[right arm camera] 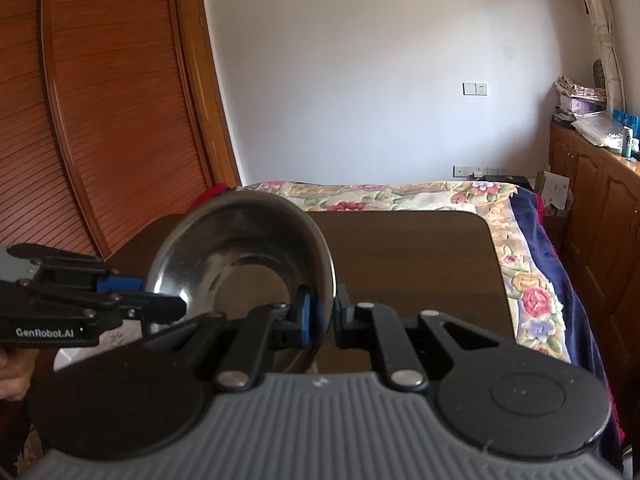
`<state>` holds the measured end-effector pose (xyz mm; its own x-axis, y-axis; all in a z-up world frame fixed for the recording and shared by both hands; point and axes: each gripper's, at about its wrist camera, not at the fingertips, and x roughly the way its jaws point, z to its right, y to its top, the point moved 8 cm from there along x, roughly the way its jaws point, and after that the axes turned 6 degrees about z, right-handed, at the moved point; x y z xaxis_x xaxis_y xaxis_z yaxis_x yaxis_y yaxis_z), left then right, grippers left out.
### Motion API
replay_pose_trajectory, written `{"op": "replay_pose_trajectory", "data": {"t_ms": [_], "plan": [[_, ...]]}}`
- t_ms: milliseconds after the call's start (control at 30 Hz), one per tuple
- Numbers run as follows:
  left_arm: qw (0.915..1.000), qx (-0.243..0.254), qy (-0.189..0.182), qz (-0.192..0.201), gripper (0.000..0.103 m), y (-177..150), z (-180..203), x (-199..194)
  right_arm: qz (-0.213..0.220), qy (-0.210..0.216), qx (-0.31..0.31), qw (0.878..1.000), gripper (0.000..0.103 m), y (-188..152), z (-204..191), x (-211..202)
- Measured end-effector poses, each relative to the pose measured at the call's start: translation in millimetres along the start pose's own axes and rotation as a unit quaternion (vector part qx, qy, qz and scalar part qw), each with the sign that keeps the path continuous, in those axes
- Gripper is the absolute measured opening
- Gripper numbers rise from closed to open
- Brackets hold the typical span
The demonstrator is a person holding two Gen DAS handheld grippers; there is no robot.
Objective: Organize plates and bowls
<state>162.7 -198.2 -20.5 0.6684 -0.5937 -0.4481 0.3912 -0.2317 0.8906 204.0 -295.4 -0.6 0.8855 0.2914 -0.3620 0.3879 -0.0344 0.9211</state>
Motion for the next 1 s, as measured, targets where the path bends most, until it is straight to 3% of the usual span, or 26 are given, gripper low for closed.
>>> {"op": "replay_pose_trajectory", "data": {"t_ms": [467,1000], "plan": [[0.9999,-0.008,0.005,-0.004,0.050,-30,-8,-17,-0.013,0.016,-0.007,1.000,0.013,-21,-24,-2],[0.9995,-0.022,0.013,-0.016,0.050,-50,-14,-6,-0.034,0.018,-0.030,0.999,0.013,-39,-41,3]]}}
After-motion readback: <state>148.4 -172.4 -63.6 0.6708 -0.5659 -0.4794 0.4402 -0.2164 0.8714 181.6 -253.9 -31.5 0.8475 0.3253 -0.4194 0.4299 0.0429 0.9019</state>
